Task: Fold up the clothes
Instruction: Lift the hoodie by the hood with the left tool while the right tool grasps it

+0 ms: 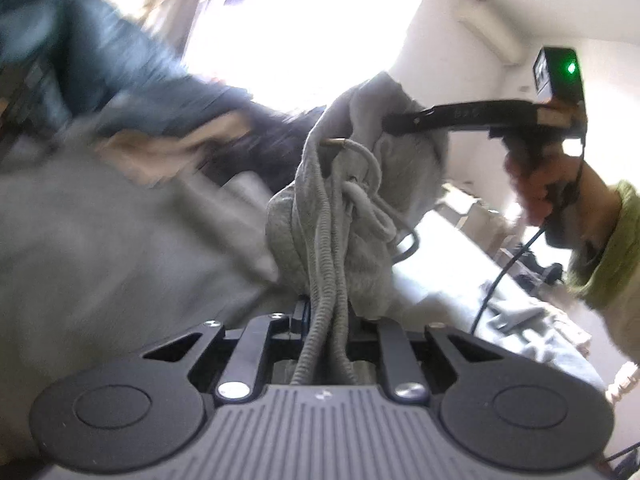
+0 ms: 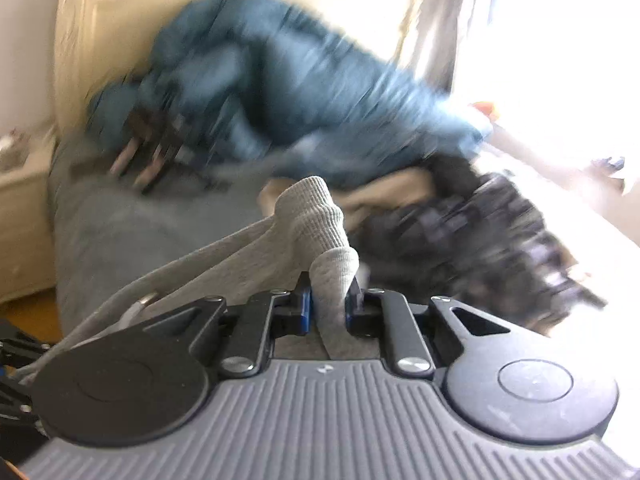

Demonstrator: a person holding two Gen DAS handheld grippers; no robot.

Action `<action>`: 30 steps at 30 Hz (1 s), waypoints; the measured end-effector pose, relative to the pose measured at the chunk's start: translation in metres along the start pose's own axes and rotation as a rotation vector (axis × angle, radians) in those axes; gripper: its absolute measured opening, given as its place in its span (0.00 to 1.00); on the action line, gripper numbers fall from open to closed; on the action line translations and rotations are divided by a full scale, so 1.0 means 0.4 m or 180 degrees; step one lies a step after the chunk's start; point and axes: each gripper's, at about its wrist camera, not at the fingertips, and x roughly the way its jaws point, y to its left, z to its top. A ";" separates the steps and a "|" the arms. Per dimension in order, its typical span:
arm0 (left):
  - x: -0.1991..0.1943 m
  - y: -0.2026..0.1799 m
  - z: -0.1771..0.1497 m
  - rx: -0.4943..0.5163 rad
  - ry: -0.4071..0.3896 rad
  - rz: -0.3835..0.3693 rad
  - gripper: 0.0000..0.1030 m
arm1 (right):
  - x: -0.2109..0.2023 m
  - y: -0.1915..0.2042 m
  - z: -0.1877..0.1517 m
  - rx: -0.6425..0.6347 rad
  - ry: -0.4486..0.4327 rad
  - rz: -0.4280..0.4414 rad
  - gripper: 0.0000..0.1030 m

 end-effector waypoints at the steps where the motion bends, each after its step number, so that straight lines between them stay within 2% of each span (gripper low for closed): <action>1: 0.008 -0.027 0.027 0.0051 -0.0030 -0.0087 0.13 | -0.039 -0.027 0.004 0.0034 -0.0117 -0.0104 0.12; 7: 0.103 -0.228 0.195 0.0333 -0.0121 -0.0621 0.13 | -0.315 -0.204 0.006 0.0242 -0.0675 -0.0830 0.12; 11: 0.160 -0.387 0.302 0.0446 -0.0126 -0.1089 0.13 | -0.510 -0.321 0.000 0.0398 -0.0939 -0.1318 0.12; 15: 0.183 -0.569 0.380 0.0583 -0.0239 -0.1576 0.13 | -0.713 -0.417 -0.007 0.0519 -0.1195 -0.1795 0.12; 19: 0.176 -0.728 0.445 0.0605 -0.0356 -0.2094 0.13 | -0.907 -0.464 0.011 0.0470 -0.1466 -0.2281 0.12; 22: 0.158 -0.808 0.486 0.0601 -0.0414 -0.2420 0.13 | -1.021 -0.467 0.044 0.0355 -0.1645 -0.2575 0.12; 26: 0.131 -0.850 0.503 0.0539 -0.0444 -0.2645 0.13 | -1.083 -0.450 0.089 0.0214 -0.1807 -0.2768 0.13; 28: 0.129 -0.827 0.481 0.0503 -0.0429 -0.2621 0.13 | -1.056 -0.442 0.096 0.0150 -0.1814 -0.2758 0.13; 30: 0.130 -0.787 0.453 0.0460 -0.0401 -0.2523 0.13 | -0.981 -0.438 0.089 0.0133 -0.1757 -0.2660 0.13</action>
